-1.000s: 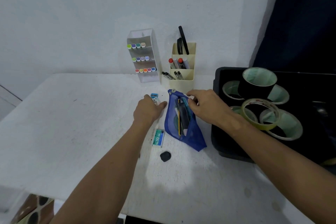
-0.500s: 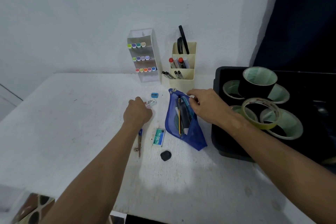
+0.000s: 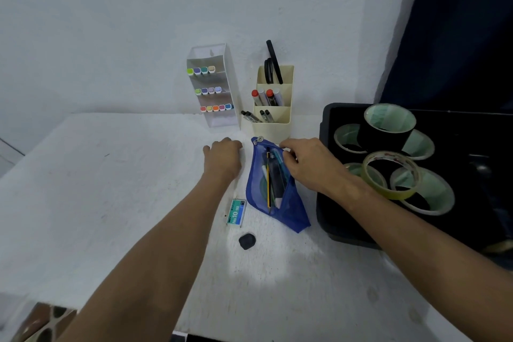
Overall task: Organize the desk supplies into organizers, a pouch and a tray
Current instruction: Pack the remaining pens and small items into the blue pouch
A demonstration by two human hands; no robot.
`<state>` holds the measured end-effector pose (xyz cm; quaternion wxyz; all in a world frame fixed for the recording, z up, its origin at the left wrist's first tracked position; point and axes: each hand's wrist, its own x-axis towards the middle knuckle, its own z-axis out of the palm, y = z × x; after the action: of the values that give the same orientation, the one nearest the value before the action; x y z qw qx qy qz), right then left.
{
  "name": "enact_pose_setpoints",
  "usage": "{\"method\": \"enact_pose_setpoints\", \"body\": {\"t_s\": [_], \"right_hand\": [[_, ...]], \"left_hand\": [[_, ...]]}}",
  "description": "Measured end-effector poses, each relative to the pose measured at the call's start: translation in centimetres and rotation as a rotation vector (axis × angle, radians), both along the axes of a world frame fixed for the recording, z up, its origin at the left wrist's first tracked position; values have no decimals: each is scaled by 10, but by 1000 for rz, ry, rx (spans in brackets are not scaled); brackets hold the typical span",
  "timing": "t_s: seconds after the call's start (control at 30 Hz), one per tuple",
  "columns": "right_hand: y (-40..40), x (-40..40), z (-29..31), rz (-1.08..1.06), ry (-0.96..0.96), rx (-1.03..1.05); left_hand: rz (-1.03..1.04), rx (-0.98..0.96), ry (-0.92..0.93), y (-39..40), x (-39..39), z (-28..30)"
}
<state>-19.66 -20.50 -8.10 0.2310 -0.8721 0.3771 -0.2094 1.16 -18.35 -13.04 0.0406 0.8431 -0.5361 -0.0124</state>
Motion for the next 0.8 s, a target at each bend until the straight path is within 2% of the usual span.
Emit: {"method": "enact_pose_setpoints", "body": {"t_s": [0.07,0.27,0.5,0.8], "right_hand": [[-1,0,0,-2,4,2],[0,2,1,-9,11,-4],[0,2,2,-9,17,-18],[-1,2,1,-3,21,-31]], "left_hand": [[21,-60,11,2,-4,2],[73,-374,254,29,-35,35],[42,-200,491,35,-69,53],[85,-289,768,47,-69,41]]}}
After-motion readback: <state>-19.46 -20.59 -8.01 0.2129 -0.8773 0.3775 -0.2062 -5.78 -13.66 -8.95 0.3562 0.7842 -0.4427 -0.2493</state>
